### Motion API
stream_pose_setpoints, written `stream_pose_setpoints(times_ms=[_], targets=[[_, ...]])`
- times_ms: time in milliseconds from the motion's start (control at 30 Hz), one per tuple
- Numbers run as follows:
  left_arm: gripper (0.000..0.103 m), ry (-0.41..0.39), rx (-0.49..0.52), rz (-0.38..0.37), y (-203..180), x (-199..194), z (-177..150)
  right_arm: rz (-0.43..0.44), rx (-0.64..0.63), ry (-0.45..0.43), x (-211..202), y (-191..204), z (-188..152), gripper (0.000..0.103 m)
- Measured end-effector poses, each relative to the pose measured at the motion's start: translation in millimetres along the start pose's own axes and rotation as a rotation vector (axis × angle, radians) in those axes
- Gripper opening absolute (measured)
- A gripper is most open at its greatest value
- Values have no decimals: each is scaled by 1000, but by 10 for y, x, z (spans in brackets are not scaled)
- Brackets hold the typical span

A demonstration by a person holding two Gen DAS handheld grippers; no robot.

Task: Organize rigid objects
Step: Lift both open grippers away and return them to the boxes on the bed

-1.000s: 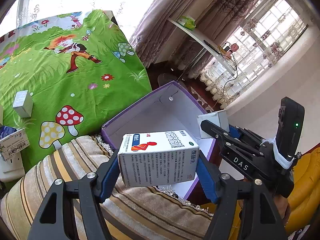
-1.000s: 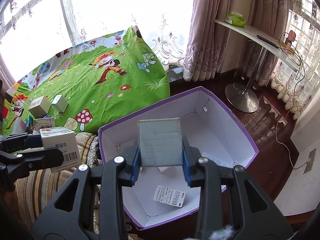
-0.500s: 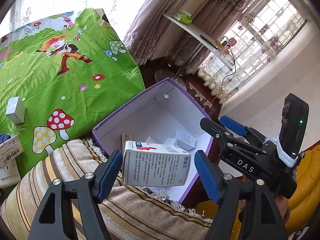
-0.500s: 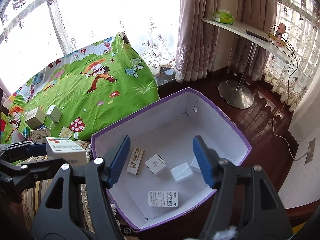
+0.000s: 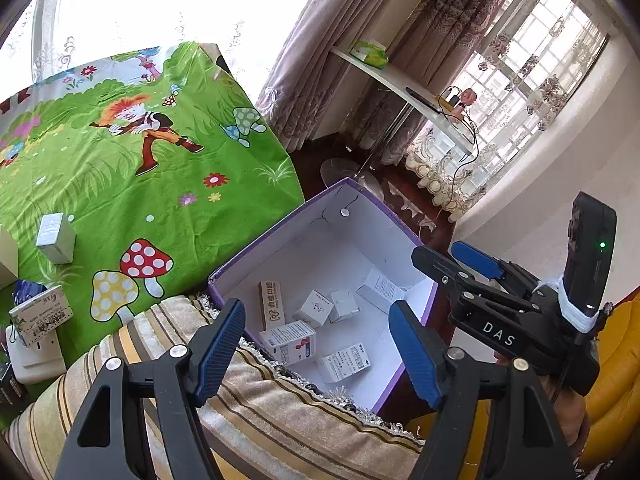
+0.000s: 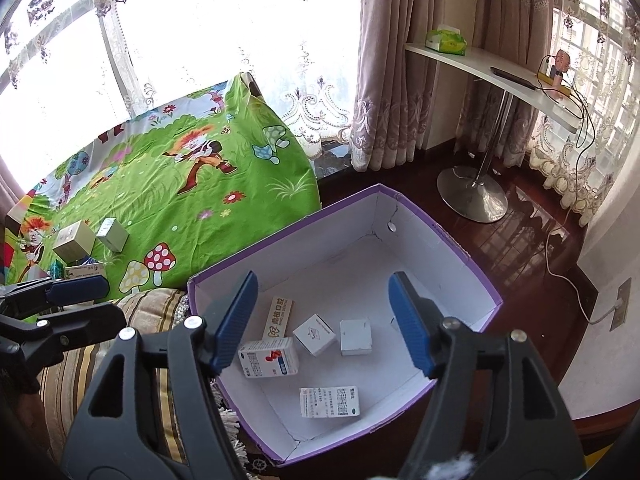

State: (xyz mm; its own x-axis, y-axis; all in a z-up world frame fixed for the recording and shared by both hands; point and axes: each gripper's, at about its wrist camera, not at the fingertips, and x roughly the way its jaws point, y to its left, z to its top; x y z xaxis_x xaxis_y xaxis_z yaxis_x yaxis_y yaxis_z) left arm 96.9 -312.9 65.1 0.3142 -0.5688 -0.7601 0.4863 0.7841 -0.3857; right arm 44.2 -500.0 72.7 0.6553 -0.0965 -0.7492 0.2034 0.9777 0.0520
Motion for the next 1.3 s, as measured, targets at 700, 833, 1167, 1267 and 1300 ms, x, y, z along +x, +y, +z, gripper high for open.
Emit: stream_pose_setpoints(times_ms=[700,833,1167,1267,1300], targets=[[75,-123,-171,54,792,-536,-105,91,-63,-20,-121,474,141,71],[75,-137,-215,67,977,-633,-156,109,-88,-17,-125,616,161,71],[75,-179,-308,122,1445,-941,-322,158,-150,-3,-99,992,194,71],[75,-188,-337,146,1619,-1029,-381,175,-172,4,-79,1111,193,71],[75,-191,-347,153,1675,-1061,-400,179,-180,7,-70,1150,190,71]])
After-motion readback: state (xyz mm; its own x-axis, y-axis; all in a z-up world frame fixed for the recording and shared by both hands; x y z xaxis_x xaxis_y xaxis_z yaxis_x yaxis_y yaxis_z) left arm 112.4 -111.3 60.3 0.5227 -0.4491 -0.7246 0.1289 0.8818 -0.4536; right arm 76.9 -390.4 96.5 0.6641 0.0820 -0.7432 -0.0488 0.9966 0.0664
